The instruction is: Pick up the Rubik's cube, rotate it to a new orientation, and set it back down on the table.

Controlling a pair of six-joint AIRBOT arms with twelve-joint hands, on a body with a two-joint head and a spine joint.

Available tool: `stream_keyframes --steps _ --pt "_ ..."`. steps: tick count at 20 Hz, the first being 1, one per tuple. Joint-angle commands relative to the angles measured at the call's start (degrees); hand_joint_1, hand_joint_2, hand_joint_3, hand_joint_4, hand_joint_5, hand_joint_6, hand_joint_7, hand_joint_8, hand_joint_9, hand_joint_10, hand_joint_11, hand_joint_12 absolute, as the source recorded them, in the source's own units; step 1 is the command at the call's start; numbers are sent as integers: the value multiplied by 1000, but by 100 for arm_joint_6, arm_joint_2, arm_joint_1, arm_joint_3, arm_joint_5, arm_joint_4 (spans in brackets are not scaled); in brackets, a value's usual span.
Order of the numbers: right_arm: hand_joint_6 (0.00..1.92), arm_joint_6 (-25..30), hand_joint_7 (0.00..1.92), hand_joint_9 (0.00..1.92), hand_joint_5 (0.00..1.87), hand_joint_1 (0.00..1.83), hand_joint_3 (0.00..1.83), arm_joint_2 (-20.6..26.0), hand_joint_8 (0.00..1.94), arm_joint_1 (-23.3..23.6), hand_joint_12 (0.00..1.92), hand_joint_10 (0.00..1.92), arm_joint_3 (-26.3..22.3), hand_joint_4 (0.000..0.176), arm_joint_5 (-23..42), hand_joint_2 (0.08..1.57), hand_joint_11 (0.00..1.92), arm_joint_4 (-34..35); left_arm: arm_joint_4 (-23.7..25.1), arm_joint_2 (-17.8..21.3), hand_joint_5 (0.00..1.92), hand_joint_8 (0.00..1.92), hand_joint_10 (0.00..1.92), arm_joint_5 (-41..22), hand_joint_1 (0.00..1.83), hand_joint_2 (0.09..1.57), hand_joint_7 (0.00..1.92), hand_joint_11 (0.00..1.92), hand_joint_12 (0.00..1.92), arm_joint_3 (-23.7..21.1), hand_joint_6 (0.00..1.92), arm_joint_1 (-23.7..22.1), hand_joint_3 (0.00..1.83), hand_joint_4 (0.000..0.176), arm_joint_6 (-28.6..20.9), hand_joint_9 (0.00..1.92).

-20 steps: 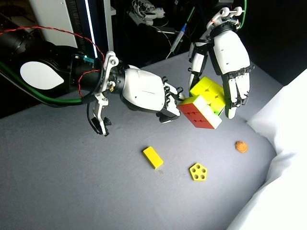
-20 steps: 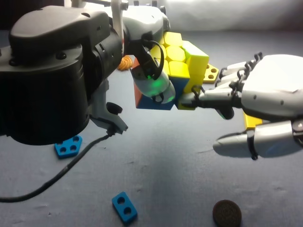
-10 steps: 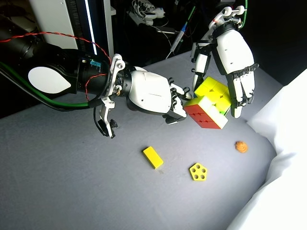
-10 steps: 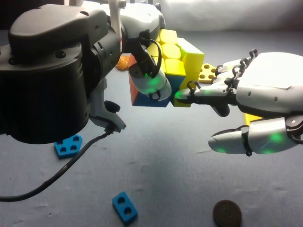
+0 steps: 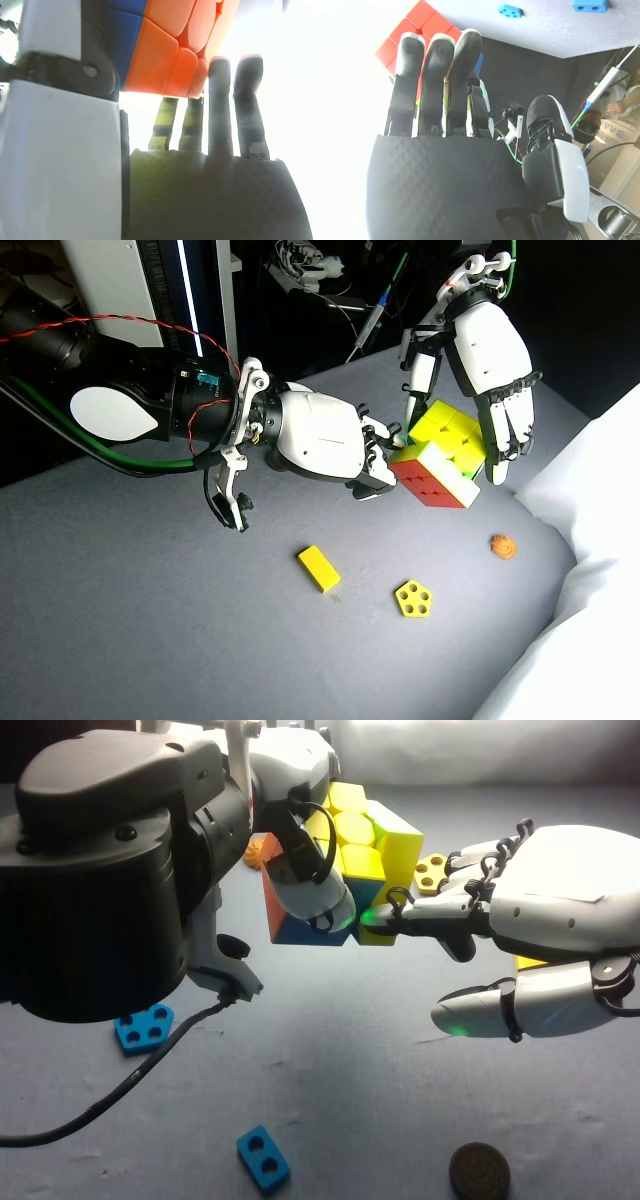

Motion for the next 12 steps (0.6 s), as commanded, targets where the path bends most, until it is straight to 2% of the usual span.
stream_keyframes --steps 1,4,5,7,10,11,12 --pt "27 -39 581 510 266 0 1 0 1349 53 1921 1803 63 0 482 1266 344 180 387 16 543 1901 1921 256 1018 1367 221 299 1921 -54 1632 -125 0 0 -115 228" --pt "28 -98 580 500 279 0 0 -85 1374 40 1921 1826 123 0 381 1266 333 181 387 16 562 1908 1921 234 1024 1345 146 288 1921 -55 1614 -125 0 0 -143 225" --pt "25 -100 577 501 276 0 0 -100 1379 38 1921 1833 136 0 355 1266 340 184 387 16 515 1918 1921 227 1023 1402 379 291 1921 -55 1631 -126 3 0 -154 225" --pt "24 -101 596 524 281 0 0 -123 1352 47 1921 1803 169 0 350 1262 372 243 387 16 511 1909 1921 227 1030 1411 449 297 1921 -59 1619 -125 1 0 -169 240" --pt "28 -101 590 502 294 0 0 -138 1338 85 1921 1803 185 0 351 1261 331 279 387 16 512 1920 1921 227 1031 1413 444 301 1921 -64 1616 -125 1 0 -175 247" --pt "28 -98 588 504 298 0 0 -137 1337 91 1921 1804 183 0 351 1261 343 279 387 16 552 1896 1921 227 1025 1361 240 310 1921 -64 1617 -125 0 0 -177 265" --pt "22 -97 590 506 284 0 0 -136 1336 92 1921 1802 182 0 351 1262 345 279 387 16 531 1916 1921 226 1005 1366 150 294 1921 -65 1659 -125 0 0 -179 242"
